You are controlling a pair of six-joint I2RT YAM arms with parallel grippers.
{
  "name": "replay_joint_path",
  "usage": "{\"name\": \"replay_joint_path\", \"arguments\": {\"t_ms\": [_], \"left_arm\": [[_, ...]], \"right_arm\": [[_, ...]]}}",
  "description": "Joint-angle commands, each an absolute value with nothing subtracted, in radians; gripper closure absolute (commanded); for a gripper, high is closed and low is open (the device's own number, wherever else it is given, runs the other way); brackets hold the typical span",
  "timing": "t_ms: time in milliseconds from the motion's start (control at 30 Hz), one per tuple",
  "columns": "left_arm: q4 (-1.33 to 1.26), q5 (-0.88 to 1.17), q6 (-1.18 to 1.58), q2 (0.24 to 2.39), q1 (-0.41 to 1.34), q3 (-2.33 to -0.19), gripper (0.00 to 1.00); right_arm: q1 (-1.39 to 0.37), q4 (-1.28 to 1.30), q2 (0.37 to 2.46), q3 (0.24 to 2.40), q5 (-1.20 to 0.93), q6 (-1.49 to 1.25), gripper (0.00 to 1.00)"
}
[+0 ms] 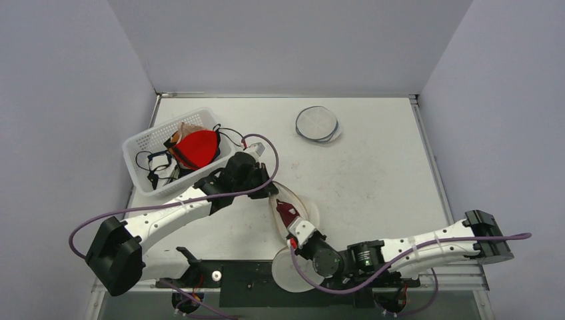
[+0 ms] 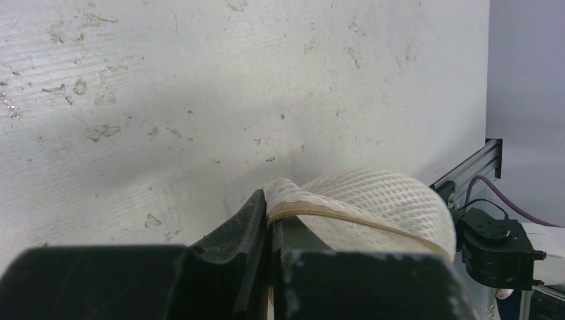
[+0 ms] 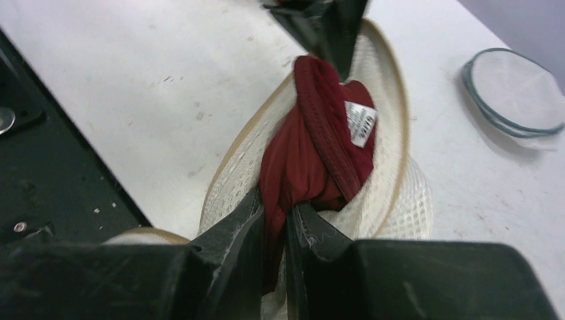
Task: Unzip the laundry bag and remove the bra
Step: Pick up the bra from the laundry bag.
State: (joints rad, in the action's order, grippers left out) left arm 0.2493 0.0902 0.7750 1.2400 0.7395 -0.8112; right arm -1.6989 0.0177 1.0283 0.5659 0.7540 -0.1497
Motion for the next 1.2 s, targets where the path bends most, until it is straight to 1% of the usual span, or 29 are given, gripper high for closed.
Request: {"name": "replay_joint_path", "arguments": {"t_ms": [0, 67, 167, 267, 367, 467, 600, 733, 900, 1033, 1067, 1167], "left_arm": [[0.021, -0.019, 0.774, 1.224, 0.698, -0.759, 1.00], [-0.052, -0.012, 0.787, 1.199, 0.699, -0.710, 1.00], [-0.167, -0.014, 0.809, 1.155, 0.707, -0.617, 1.00], [-0.263, -0.047, 0.817, 1.111, 0.731, -0.525, 1.00], [-0.357, -0.113, 0.821, 1.081, 0.788, -0.425, 1.00], [-0.431, -0.161, 0.824, 1.081, 0.840, -0.372, 1.00], [-0.411, -0.202, 0.814, 1.117, 0.872, -0.373, 1.00], [-0.409, -0.232, 0.821, 1.140, 0.877, -0.361, 1.00], [-0.399, -0.247, 0.835, 1.129, 0.881, -0.344, 1.00], [-0.337, -0.254, 0.850, 1.094, 0.880, -0.343, 1.00], [-0.321, -0.251, 0.856, 1.075, 0.880, -0.343, 0.96], [-0.272, -0.229, 0.866, 1.004, 0.878, -0.353, 0.67]], "right_arm": [[-1.724, -0.075, 0.884, 0.544, 0.906, -0.177, 0.95], [-1.683, -0.063, 0.858, 0.543, 0.930, -0.227, 0.95], [-1.561, -0.006, 0.861, 0.553, 0.897, -0.370, 0.95], [-1.400, 0.035, 0.867, 0.539, 0.783, -0.514, 0.95], [-1.258, -0.027, 0.859, 0.508, 0.574, -0.627, 0.95], [-1.157, -0.107, 0.845, 0.477, 0.410, -0.708, 0.95], [-1.037, -0.182, 0.828, 0.472, 0.190, -0.776, 0.95], [-0.933, -0.217, 0.784, 0.464, 0.050, -0.847, 0.95], [-0.862, -0.228, 0.732, 0.441, -0.043, -0.888, 0.95], [-0.844, -0.216, 0.732, 0.417, -0.088, -0.851, 0.95], [-0.844, -0.217, 0.730, 0.400, -0.091, -0.845, 0.95], [-0.841, -0.228, 0.726, 0.360, -0.109, -0.825, 0.95]]}}
